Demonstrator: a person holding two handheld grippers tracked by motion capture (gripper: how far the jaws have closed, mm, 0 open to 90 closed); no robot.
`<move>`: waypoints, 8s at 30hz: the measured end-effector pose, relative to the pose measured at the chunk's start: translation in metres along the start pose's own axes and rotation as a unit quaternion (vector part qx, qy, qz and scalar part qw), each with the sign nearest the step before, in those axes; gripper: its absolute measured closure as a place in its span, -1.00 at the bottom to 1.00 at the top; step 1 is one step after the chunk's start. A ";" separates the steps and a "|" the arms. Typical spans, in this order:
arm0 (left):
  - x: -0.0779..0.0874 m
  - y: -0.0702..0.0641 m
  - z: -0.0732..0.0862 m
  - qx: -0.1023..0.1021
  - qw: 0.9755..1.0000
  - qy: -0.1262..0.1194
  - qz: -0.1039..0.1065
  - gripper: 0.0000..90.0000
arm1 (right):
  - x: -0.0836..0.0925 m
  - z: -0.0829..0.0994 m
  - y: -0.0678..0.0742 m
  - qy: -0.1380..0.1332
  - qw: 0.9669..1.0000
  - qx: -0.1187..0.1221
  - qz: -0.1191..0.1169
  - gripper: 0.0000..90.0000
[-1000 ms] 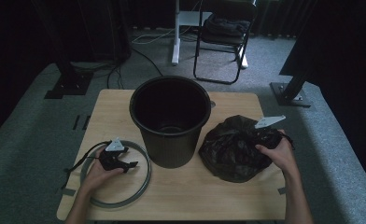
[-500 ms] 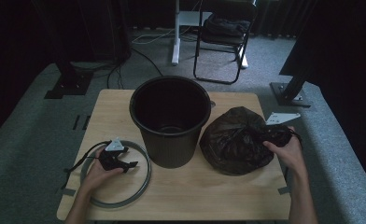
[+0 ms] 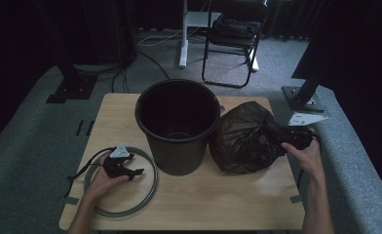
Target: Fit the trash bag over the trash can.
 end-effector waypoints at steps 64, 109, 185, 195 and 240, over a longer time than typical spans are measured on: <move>0.000 0.000 0.000 0.001 1.000 -0.001 0.001 -0.60 | 0.064 -0.092 -0.001 -0.223 0.973 0.023 -0.056 0.87; 0.000 0.000 0.000 0.003 1.000 -0.002 -0.001 -0.60 | 0.001 -0.199 0.033 -0.229 0.964 0.077 -0.115 0.87; 0.001 -0.001 0.001 0.003 1.000 -0.002 -0.001 -0.60 | -0.151 -0.275 0.107 -0.068 0.976 0.143 -0.150 0.86; 0.001 -0.001 0.001 0.004 1.000 -0.002 -0.001 -0.60 | -0.153 -0.270 0.105 -0.043 0.977 0.153 -0.140 0.82; 0.001 -0.001 0.001 0.003 1.000 -0.001 -0.002 -0.60 | -0.114 -0.268 0.096 -0.130 0.958 0.116 -0.230 -0.49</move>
Point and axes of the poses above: each handheld gripper's, and its own axes: x roughly backward along the jaws, z roughly out of its underside, y roughly to its left, the point moved 6 cm from there along -x, roughly forward along the jaws, and after that the axes turned 6 degrees about x, right-handed, at the moved point
